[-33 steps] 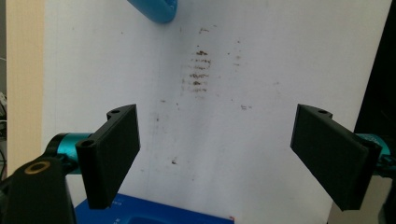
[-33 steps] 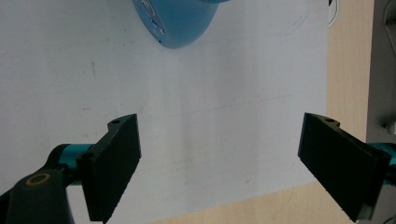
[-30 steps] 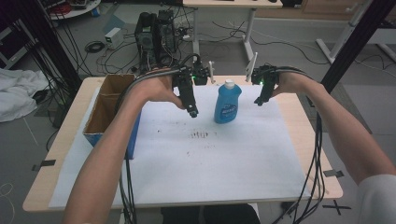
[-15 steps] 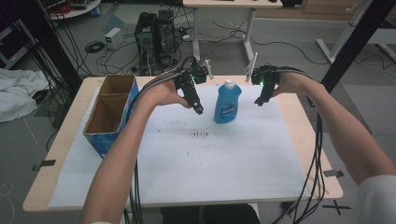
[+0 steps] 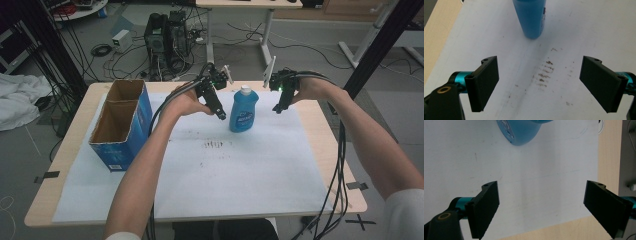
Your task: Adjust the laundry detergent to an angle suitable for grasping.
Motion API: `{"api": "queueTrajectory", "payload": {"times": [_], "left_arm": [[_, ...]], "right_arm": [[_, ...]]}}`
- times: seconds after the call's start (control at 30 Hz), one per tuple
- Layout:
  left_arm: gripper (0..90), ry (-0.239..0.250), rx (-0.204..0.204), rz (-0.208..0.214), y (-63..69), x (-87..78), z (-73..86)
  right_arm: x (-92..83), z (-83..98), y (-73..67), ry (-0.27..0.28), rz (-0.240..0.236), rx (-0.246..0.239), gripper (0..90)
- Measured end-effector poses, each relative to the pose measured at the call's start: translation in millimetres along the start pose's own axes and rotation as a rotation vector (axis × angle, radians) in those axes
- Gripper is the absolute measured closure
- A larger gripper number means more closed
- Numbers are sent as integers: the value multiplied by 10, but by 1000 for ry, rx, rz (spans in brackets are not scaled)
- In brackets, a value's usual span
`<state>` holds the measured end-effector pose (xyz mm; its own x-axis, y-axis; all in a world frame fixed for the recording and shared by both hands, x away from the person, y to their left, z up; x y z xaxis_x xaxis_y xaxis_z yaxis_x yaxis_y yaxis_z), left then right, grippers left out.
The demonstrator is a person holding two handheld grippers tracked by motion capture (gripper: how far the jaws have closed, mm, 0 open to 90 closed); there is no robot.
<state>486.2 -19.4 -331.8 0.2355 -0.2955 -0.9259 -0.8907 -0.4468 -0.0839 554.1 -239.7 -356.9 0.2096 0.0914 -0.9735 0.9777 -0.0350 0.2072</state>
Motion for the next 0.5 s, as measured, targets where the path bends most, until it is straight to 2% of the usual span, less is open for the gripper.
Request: {"api": "queueTrajectory", "payload": {"times": [0.13,0.3,0.43,0.47,0.5], "left_arm": [[158,31,-13,4,-43,95,-32],[158,58,-5,22,-80,210,-82],[158,106,-6,36,-102,285,-171],[158,117,1,43,-109,305,-192],[158,135,4,52,-111,330,-214]], "right_arm": [[-3,-6,-5,6,-2,4,123],[-8,-1,7,1,2,-15,123],[-14,-10,0,13,14,2,123],[-31,-4,-11,-4,-1,4,123],[-24,-9,-16,5,-1,8,123]]}}
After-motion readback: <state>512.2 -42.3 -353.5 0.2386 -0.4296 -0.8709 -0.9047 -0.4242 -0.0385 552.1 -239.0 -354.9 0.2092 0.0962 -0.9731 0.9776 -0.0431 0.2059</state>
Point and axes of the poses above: each handheld gripper's, and its own axes: x roughly forward along the jaws, z roughly out of its underside, y roughly to its right, the point moved 7 cm from there along x, roughly forward along the jaws, and after that the axes turned 1 degree about -z, right-handed, at the moved point
